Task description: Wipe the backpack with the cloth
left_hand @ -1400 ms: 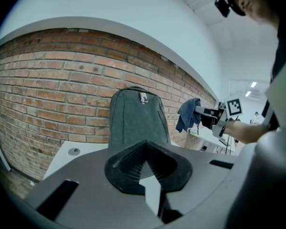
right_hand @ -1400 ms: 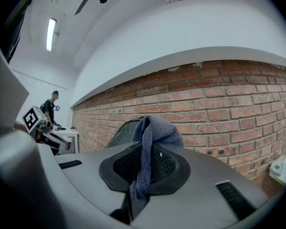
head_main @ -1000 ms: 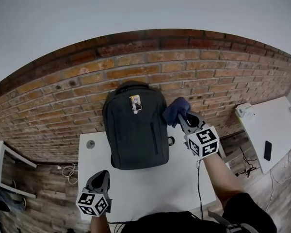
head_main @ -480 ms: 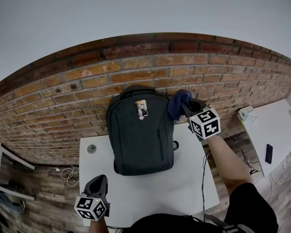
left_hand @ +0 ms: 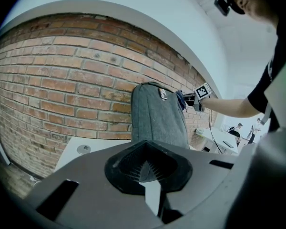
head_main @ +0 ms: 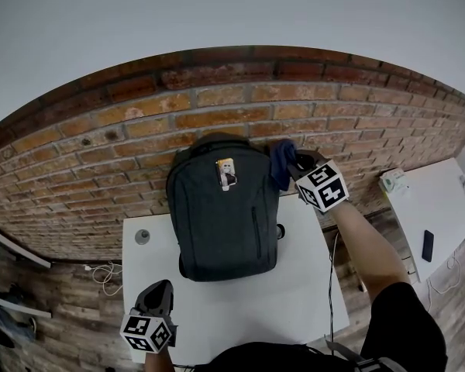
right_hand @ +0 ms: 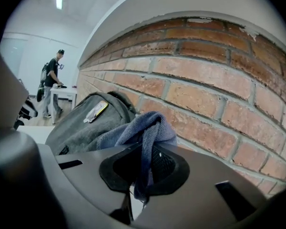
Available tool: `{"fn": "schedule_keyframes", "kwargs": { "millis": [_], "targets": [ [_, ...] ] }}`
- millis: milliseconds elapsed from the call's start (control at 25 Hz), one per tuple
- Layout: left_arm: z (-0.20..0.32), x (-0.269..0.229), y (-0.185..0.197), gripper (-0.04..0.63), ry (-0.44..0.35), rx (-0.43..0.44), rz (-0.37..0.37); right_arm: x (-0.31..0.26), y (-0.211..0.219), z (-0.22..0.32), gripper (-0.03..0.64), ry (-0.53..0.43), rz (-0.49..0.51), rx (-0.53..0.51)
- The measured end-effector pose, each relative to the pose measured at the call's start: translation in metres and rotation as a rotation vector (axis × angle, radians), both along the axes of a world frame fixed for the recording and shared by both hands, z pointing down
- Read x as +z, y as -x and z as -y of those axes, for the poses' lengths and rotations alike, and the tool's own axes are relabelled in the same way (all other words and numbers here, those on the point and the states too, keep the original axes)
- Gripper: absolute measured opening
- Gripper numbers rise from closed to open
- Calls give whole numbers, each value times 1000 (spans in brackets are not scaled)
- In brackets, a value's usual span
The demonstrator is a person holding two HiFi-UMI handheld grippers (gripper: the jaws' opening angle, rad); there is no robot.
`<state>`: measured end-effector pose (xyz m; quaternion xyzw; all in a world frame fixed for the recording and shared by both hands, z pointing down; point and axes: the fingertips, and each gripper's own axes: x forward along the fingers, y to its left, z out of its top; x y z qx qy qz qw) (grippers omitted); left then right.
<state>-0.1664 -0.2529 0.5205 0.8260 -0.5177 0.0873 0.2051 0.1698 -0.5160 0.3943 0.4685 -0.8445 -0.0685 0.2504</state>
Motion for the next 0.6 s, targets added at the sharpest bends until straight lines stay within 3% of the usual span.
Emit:
{"fn": "schedule_keyframes", "kwargs": {
  "millis": [360, 600],
  "targets": [
    [-9, 9, 18, -5, 19, -62, -17, 2, 17, 18, 21, 37, 4, -33],
    [-11, 12, 24, -5, 20, -81, -23, -15, 31, 25, 21, 8, -20, -48]
  ]
}}
